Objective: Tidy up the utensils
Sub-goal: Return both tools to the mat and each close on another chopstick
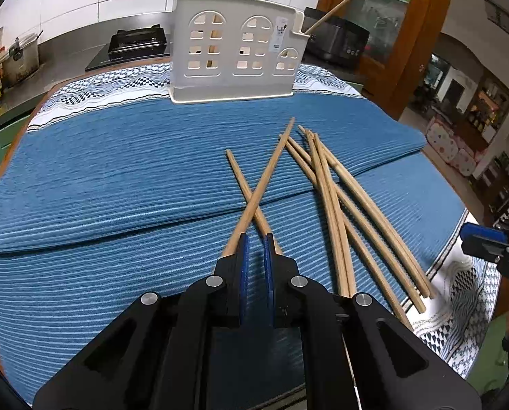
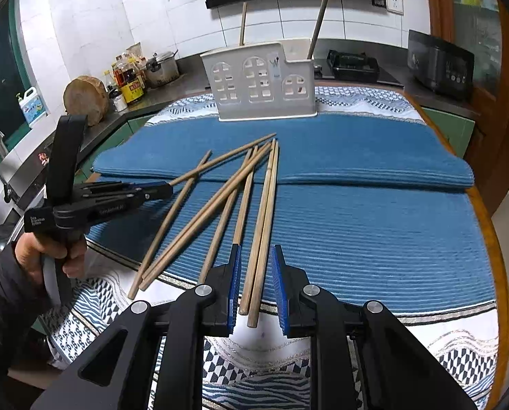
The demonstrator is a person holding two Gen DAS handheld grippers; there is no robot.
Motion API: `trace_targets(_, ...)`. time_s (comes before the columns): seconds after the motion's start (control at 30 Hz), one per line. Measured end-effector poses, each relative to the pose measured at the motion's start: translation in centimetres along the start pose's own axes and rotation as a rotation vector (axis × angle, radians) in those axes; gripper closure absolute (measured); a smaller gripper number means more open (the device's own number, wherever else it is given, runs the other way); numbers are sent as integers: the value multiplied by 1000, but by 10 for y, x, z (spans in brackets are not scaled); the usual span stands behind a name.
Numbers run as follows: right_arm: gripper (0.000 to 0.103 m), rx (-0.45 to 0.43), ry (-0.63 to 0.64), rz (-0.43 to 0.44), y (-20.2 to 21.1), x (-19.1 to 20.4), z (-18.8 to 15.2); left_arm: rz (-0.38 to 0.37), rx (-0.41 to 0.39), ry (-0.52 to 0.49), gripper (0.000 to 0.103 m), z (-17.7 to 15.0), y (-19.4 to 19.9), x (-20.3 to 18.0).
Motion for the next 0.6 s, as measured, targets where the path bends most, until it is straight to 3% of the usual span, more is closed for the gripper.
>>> trace_targets(0.2, 85, 10, -14, 6, -4, -4, -2, -21, -37, -30, 95, 2, 9, -6)
trace_targets(0.3, 85, 15, -20, 9, -6, -6, -3, 6, -46, -60, 95, 7, 11, -6)
trace_targets(0.4, 85, 18, -27, 19, -7, -7, -4, 28, -47, -65, 76, 9, 9, -1)
trace_targets(0.6, 85, 28, -35, 21, -11, -9, -5, 30, -24, -81, 76, 9, 2, 4)
Point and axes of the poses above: each gripper's, at about its wrist camera, not at the fingertips, and y roughly against the way its jaws point, x to its left, z to its top, the point moved 3 cm from there along -y, roughly the way its jaws point, and after that the axes turned 6 degrees about y, right-handed, at the moved point
